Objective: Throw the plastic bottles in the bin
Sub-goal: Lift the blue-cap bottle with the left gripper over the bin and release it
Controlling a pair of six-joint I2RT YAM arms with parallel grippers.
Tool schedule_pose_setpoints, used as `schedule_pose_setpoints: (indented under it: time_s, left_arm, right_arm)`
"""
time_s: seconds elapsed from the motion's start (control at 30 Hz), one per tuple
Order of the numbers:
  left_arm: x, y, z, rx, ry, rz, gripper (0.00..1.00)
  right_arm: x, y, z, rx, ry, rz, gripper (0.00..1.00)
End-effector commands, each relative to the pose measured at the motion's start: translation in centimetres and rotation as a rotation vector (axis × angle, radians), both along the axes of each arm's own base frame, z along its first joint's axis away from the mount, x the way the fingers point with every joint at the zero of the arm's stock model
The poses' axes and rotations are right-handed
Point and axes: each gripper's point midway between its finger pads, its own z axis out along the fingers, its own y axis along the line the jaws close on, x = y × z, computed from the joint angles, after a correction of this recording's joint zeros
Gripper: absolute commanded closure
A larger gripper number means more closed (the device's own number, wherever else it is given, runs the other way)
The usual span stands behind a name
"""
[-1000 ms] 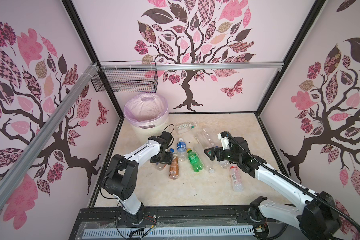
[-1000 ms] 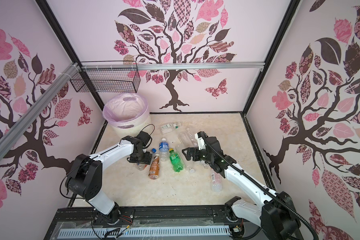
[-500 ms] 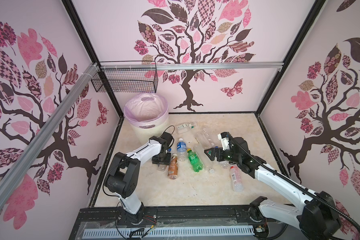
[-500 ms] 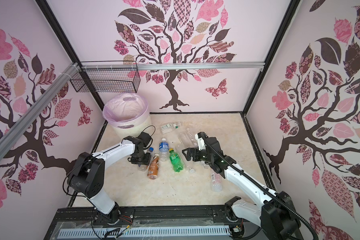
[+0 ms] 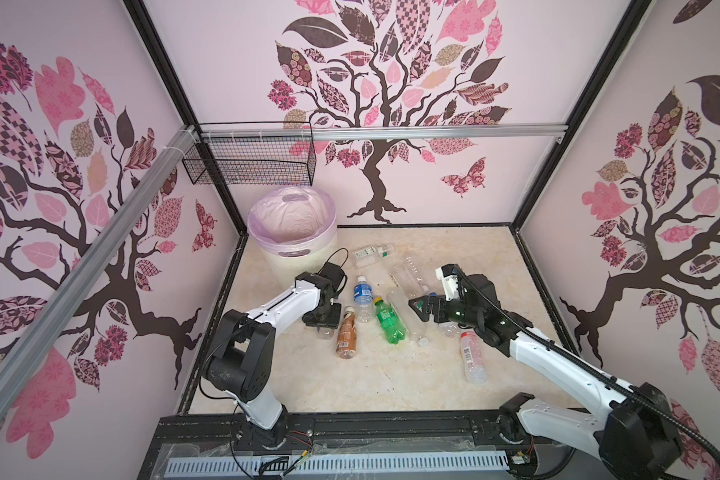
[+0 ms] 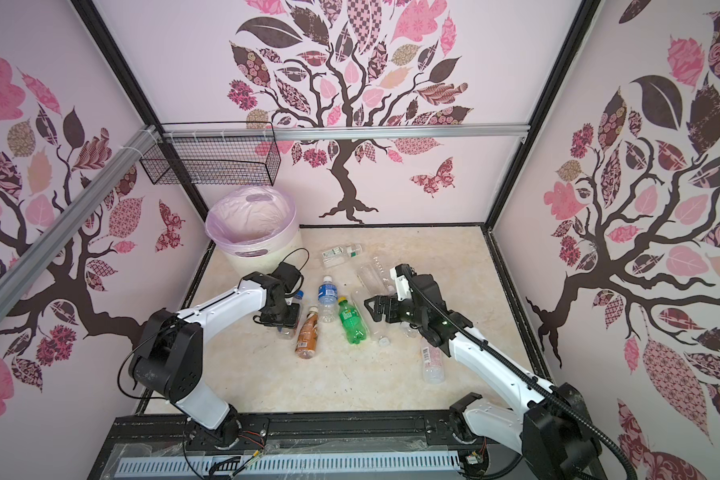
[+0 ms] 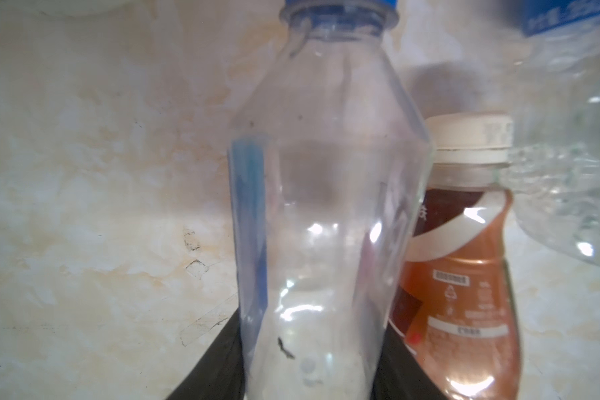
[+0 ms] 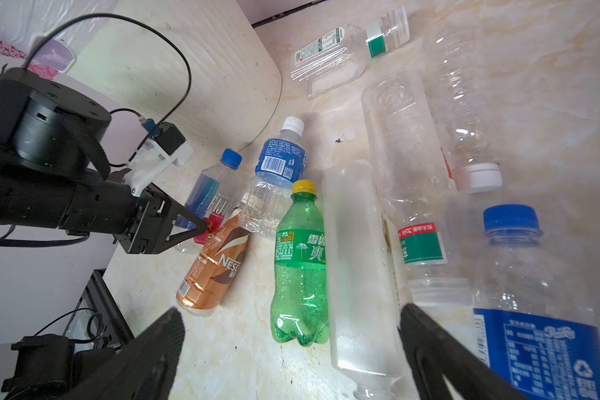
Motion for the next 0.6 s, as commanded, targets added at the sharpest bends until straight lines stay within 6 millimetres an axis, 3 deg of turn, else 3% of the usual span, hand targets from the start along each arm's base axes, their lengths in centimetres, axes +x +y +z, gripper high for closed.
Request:
schedule_pose_setpoints:
  time_s: [0.0,0.27,0.57]
  left_arm:
    - [-0.1,-0.6,1.4,-0.05,-0.057,-0.015,0.49]
    - [0.4,-2.9,6.0,-0.115,-0.198,-0.088,0.5]
    - [3.0,-5.2,15.7,-0.179,-0.45,-0.09,0.5]
  right_arm:
    - [-0.4,-0.2,1.7,0.019,-0.034,0.002,0.01]
    - [-0.4,-0.2,3.9,0.047,-0.063,-0.004,0.0]
    - [-0.2,0.2,8.8,0.12,-0.118,-0.003,0.0]
